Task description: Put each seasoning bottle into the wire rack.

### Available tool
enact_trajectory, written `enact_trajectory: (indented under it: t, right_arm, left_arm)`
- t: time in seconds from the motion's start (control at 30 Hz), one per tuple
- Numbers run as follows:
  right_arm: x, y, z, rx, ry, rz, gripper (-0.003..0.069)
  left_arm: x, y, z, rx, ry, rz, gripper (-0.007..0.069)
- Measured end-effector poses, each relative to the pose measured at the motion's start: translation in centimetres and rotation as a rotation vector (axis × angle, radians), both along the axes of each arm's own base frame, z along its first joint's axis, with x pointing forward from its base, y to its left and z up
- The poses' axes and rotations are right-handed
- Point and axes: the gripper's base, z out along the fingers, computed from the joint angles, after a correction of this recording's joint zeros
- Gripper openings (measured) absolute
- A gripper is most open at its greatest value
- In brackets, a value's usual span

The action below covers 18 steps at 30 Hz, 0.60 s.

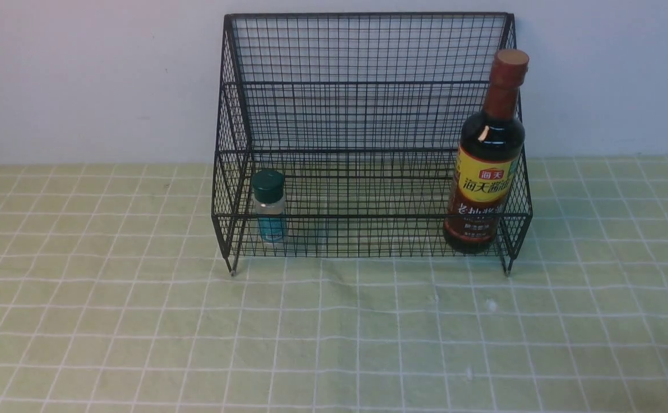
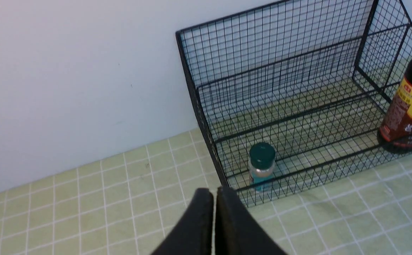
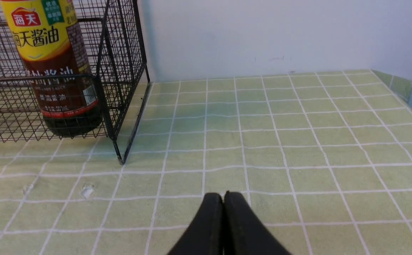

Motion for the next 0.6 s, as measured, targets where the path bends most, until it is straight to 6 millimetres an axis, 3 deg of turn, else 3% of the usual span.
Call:
enact_trajectory:
  t: [0.4, 0.6]
  right_arm:
    - [0.0, 0.0, 0.0, 0.000, 0.000, 0.000, -0.0015]
    - [0.0, 0.0, 0.0, 0.000, 0.000, 0.000, -0.0015]
  left_arm:
    - [-4.6, 2.0, -0.4, 0.000, 0.055, 0.016, -0.0006]
    - [-4.8, 2.0, -1.2, 0.003, 0.000, -0.001, -0.0006]
